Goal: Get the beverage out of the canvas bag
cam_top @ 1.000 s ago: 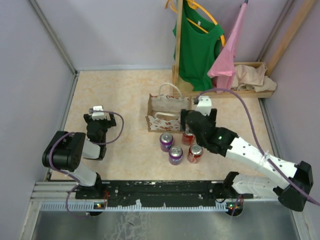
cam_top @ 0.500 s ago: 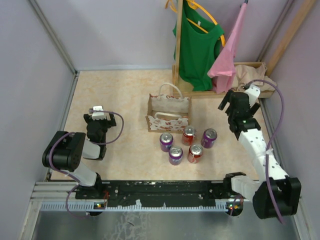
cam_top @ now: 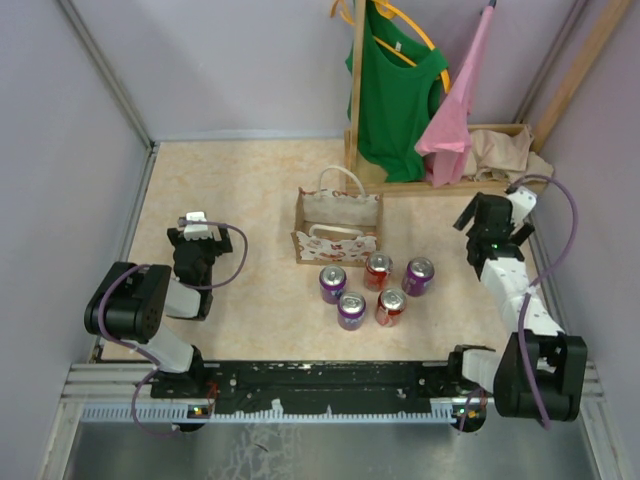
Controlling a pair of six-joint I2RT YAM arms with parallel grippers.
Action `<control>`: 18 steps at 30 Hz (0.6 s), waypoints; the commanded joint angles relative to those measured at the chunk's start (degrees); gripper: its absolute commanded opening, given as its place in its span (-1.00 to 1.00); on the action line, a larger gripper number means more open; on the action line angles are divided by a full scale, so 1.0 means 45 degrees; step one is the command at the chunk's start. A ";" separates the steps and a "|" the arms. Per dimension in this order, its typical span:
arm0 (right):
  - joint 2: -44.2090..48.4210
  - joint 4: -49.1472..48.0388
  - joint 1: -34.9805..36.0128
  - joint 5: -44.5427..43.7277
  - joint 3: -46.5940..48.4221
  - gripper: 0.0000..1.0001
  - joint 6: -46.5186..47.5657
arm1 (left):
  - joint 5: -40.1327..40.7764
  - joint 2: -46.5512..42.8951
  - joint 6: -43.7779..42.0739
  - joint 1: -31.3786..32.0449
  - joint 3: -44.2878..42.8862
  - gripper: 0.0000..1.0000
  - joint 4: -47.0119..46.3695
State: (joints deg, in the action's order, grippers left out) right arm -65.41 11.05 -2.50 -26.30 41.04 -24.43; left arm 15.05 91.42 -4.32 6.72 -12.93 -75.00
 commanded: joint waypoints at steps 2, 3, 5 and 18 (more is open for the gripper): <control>0.0209 -0.1197 -0.2293 0.1416 -0.0223 0.98 -0.0442 | 0.0081 0.0095 0.0130 0.0006 0.0070 1.00 -0.0481; 0.0166 -0.1208 -0.2454 0.1734 -0.0246 0.98 -0.0484 | 0.0072 0.0095 0.0123 0.0002 0.0079 1.00 -0.0481; 0.0118 -0.1265 -0.2500 0.2141 -0.0293 0.98 -0.0453 | 0.0089 0.0095 0.0137 -0.0002 0.0078 1.00 -0.0481; 0.1370 -0.2569 -0.2471 0.3042 -0.1725 0.98 -0.0144 | 0.0080 0.0095 0.0135 -0.0004 0.0070 1.00 -0.0469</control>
State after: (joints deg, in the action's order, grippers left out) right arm -61.80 4.29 -13.65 -13.69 33.45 -25.58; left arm 15.05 91.42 -4.32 6.72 -12.93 -75.02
